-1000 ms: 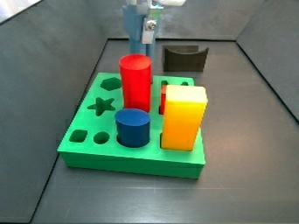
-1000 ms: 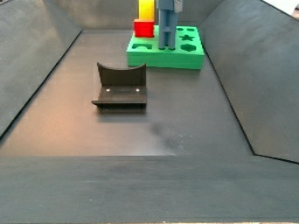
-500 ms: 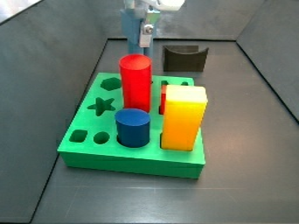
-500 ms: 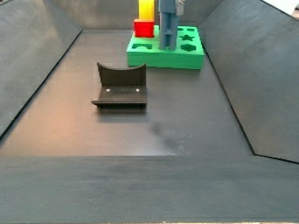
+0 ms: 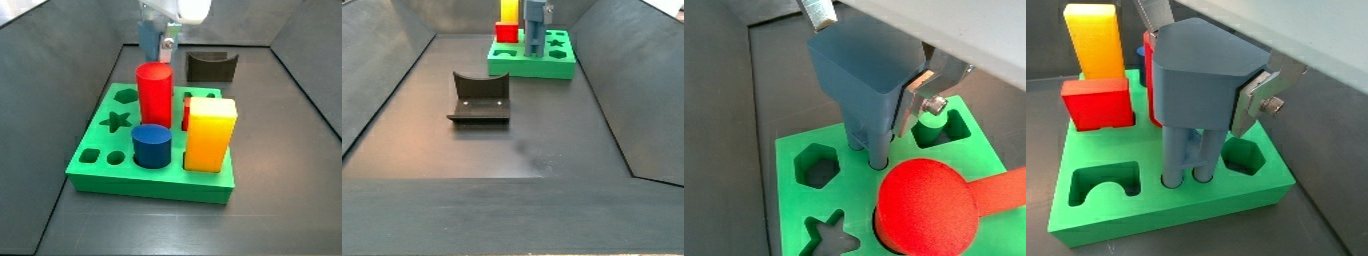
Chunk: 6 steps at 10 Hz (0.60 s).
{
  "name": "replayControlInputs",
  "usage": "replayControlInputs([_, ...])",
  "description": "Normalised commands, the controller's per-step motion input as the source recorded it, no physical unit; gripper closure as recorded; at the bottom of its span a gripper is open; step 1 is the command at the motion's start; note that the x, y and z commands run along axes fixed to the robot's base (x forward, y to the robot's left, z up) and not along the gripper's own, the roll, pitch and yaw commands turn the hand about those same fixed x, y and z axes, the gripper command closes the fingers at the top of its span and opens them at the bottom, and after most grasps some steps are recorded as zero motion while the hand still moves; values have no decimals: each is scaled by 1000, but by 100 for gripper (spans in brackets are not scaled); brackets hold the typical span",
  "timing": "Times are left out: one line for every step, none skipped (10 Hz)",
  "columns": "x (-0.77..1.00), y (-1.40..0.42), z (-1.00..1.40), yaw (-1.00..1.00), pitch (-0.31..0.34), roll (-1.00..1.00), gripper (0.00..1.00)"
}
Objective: Pick up the 3 prong object. Move up. Rotate the 3 prong object. Place the 3 prong object on the fixture. Regrasp the 3 prong object. Move to above the board. Insert the 3 prong object.
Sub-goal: Insert the 3 prong object.
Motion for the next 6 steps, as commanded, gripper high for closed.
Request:
replayControlInputs([374,86,-346,-63,130,0,100])
replayControlInputs([389,77,-551,0,147,99,100])
replayControlInputs([517,131,-714,0,196,164,100])
replayControlInputs([503,157,-757,0,164,156,100])
replayControlInputs([486,143,-854,0,107,137,100])
replayControlInputs([317,71,-994,0,0,141,100])
